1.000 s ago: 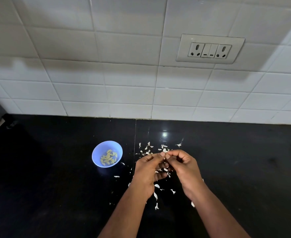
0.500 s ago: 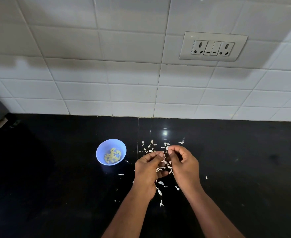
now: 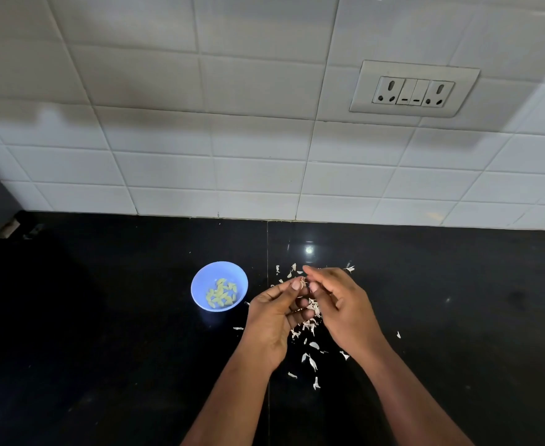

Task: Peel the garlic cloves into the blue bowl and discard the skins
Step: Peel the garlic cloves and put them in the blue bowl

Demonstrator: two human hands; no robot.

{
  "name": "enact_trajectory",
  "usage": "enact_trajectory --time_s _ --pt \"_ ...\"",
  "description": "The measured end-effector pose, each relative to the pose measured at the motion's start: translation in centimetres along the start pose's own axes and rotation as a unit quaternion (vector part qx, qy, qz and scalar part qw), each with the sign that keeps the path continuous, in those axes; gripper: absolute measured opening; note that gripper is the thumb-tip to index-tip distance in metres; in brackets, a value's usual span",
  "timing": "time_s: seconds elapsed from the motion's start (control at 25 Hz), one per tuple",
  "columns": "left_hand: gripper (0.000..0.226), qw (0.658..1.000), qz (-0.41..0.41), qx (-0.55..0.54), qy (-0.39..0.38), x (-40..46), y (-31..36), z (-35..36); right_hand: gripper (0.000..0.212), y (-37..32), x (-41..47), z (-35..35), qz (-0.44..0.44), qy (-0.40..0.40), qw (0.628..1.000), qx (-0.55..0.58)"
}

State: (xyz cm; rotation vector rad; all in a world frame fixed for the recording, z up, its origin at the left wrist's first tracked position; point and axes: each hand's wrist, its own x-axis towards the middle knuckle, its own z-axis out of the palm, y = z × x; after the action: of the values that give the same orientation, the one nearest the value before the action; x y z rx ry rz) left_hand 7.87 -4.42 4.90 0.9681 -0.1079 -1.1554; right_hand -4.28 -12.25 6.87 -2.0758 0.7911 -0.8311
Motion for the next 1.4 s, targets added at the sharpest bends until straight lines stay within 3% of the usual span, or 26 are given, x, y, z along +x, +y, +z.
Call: enact_trajectory --time_s 0.12,0.32,0.56,0.72,0.84,0.96,1.04,1.08,1.2,1.28,1.4 --pt "0.024 1.0 -0.009 -0.005 -0.013 0.0 0.2 -0.2 0.025 -0.6 0.5 0.2 0.021 -0.005 1.0 0.013" --pt "0.012 0.999 -0.023 -0.014 -0.018 -0.2 0.2 -0.5 0.023 -1.0 0.5 0.5 0.038 0.014 0.999 -0.001" --pt "0.017 0.998 -0.017 -0.031 0.055 0.1 0.5 -0.9 0.015 0.0 0.0 0.7 0.067 0.003 0.998 -0.009" --pt "0.014 0.99 0.048 0.099 0.09 1.1 2.0 -2.2 0.016 1.3 0.7 0.2 0.131 0.049 0.99 0.027" --pt "0.015 0.949 0.122 0.251 0.145 1.8 3.6 -3.0 0.008 2.5 1.6 0.4 0.192 0.063 0.979 0.009" --pt "0.014 0.897 0.169 0.36 0.193 1.9 5.0 -3.8 0.017 3.6 2.5 1.1 0.191 0.059 0.978 -0.054" --pt "0.044 0.837 0.203 0.456 0.225 2.0 5.4 -5.0 0.004 4.2 2.8 1.4 0.184 0.012 0.977 -0.109" --pt "0.051 0.8 0.214 0.502 0.249 2.3 5.5 -5.7 0.012 4.4 2.8 1.6 0.183 -0.012 0.975 -0.122" --pt "0.037 0.683 0.229 0.614 0.323 2.7 5.5 -7.2 0.022 4.7 2.4 2.0 0.181 -0.03 0.974 -0.135" --pt "0.02 0.657 0.252 0.622 0.343 3.1 4.9 -8.0 0.021 4.4 2.2 2.2 0.195 -0.056 0.965 -0.165" --pt "0.011 0.652 0.264 0.627 0.336 3.7 4.4 -8.9 0.011 3.4 1.9 1.8 0.227 -0.117 0.936 -0.244"
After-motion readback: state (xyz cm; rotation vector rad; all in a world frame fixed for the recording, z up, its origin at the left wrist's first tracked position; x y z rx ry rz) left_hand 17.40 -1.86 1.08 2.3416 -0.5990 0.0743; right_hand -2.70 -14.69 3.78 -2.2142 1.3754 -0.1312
